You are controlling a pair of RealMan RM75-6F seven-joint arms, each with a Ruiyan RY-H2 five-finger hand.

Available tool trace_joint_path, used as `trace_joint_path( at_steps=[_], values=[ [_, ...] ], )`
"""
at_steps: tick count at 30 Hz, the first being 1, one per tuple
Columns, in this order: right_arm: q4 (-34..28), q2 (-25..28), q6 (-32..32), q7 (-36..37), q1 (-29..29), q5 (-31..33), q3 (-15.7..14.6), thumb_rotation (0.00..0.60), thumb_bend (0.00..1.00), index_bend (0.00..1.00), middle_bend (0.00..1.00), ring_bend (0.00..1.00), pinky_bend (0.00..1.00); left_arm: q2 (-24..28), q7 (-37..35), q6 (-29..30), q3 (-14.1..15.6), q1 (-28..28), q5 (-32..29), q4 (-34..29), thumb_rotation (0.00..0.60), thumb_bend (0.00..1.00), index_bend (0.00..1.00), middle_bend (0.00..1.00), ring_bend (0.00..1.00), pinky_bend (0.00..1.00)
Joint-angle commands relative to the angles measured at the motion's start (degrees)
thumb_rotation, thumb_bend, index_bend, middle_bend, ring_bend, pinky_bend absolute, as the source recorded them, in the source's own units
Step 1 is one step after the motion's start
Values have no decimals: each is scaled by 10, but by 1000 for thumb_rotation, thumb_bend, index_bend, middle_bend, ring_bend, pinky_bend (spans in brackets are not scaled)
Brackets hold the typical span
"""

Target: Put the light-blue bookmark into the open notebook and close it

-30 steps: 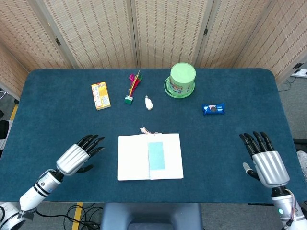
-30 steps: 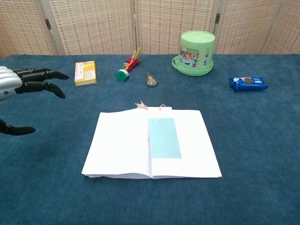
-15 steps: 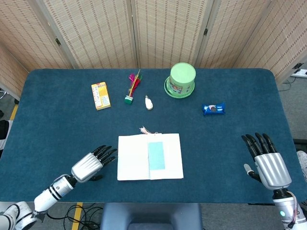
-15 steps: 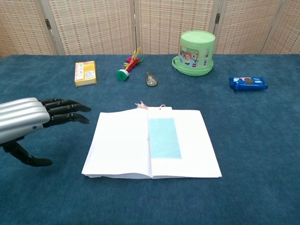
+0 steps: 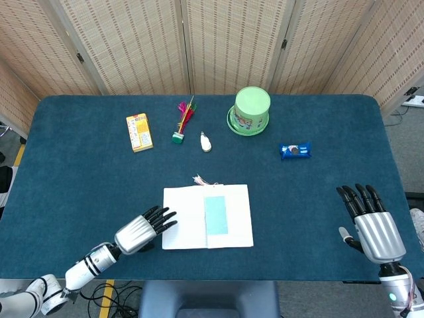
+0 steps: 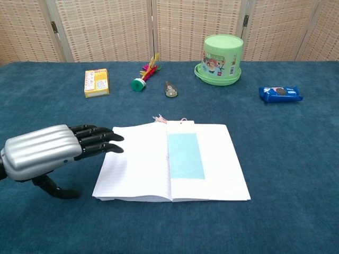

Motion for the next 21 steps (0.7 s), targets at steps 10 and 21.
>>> trace_joint_path(
  at_steps=[10, 21],
  values=[
    [1, 3, -2, 6, -14, -1, 12, 600, 212, 0, 100, 0, 0, -39, -19, 4, -4, -21, -11, 33, 600, 202, 118, 74, 65, 152],
    [6, 3, -4, 16, -26, 2, 22, 600, 212, 0, 100, 0, 0, -69, -43, 5, -6, -40, -19, 54, 600, 203, 138, 74, 65, 152]
  ],
)
